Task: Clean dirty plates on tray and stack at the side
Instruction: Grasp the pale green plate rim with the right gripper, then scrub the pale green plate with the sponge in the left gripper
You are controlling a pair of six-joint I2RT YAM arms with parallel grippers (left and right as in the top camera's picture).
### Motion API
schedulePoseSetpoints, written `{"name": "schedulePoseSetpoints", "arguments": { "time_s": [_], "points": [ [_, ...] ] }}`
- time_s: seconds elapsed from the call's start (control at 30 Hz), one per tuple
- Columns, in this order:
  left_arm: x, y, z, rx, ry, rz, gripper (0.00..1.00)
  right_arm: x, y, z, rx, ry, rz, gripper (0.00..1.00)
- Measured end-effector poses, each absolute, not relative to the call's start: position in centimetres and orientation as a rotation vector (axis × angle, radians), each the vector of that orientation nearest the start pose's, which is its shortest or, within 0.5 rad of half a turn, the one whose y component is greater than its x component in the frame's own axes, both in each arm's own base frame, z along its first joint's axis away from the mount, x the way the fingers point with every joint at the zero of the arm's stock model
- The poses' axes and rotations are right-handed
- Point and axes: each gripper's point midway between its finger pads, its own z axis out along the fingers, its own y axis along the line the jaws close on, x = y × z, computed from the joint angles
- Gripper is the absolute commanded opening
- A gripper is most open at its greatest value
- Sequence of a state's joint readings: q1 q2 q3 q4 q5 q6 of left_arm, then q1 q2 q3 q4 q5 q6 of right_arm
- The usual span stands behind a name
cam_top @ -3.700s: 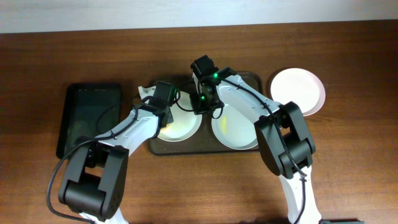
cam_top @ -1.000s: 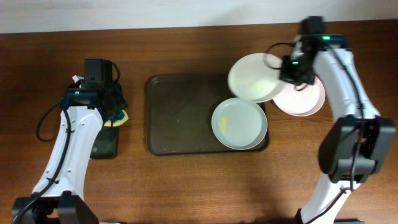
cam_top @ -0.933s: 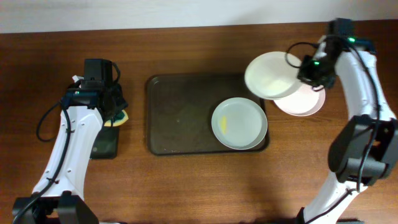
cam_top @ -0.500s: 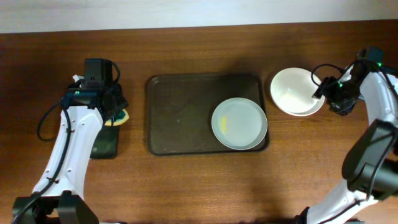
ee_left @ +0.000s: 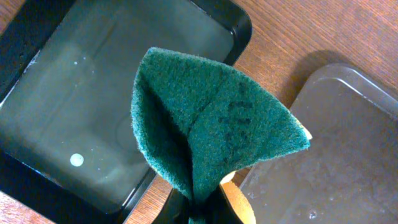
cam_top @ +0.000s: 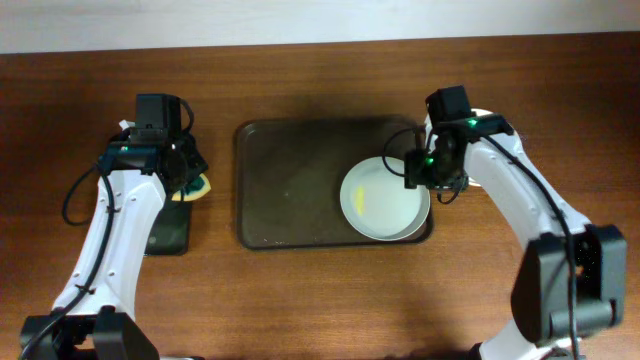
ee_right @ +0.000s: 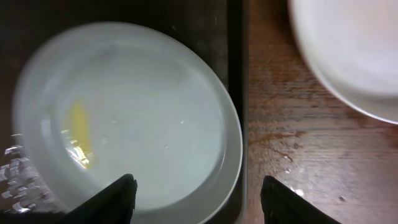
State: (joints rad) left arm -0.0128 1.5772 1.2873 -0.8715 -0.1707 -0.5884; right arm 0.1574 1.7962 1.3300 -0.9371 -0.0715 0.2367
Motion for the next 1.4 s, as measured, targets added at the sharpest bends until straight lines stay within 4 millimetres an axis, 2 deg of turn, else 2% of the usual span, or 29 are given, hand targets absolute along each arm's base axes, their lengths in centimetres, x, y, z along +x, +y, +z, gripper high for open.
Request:
{"name": "schedulePoseSetpoints", "arguments": {
  "time_s": [0.07,0.17,0.23,0.43,0.5,0.57,0.7,0.77,0.83,0.9,0.97,1.0,1.1,1.17,1.3,1.4],
  "points": [
    [37.1,2.4,14.2,-0.813,2.576,0.055,0.00,36.0,6.5,4.3,0.117,3.048,0.096,0.64],
    [37.1,2.5,14.2,-0.813,2.576,0.055,0.00,36.1,6.2,2.7,0.118,3.074,0.066,0.55],
    [37.1,2.4,14.2,-0.813,2.576,0.055,0.00,36.3,6.2,2.6,0.119,3.066,0.064,0.50],
    [37.1,2.3,14.2,-0.811,2.578,0.046,0.00,36.3,6.7,2.5,0.117,3.067,0.110,0.50],
    [37.1,2.3,14.2,-0.810,2.579,0.040,0.00,35.9,7.1,1.4,0.113,3.063,0.146,0.50],
    [37.2,2.3,14.2,-0.809,2.574,0.037,0.00,35.0,7.9,0.6,0.099,3.085,0.213,0.50],
    [37.3,2.3,14.2,-0.809,2.572,0.037,0.00,35.0,10.4,1.1,0.004,3.066,0.434,0.50],
    [37.5,2.2,14.3,-0.806,2.566,0.028,0.00,34.6,12.3,1.2,-0.064,3.064,0.480,0.50],
    [37.5,2.1,14.3,-0.806,2.566,0.023,0.00,34.4,12.9,1.2,-0.090,3.067,0.464,0.51],
    [37.7,1.7,14.4,-0.785,2.567,0.001,0.00,35.3,11.5,0.9,-0.022,3.050,0.333,0.50],
    [38.8,-0.3,14.5,-0.655,2.569,-0.075,0.00,36.0,10.9,0.8,0.020,3.023,0.274,0.41],
    [39.1,-2.9,14.3,-0.543,2.586,-0.129,0.00,36.5,10.8,0.9,0.052,3.008,0.262,0.36],
    [38.4,-7.0,13.3,-0.388,2.648,-0.178,0.00,36.8,10.9,0.9,0.082,2.994,0.263,0.36],
    [38.2,-8.8,12.7,-0.320,2.671,-0.192,0.00,37.2,10.9,0.9,0.085,2.975,0.270,0.35],
    [37.7,-11.2,11.2,-0.245,2.721,-0.213,0.00,38.1,11.8,0.5,0.076,2.928,0.295,0.16],
    [37.1,-14.9,10.1,-0.128,2.748,-0.267,0.00,38.7,12.3,0.5,0.107,2.904,0.321,0.15]
  ]
}}
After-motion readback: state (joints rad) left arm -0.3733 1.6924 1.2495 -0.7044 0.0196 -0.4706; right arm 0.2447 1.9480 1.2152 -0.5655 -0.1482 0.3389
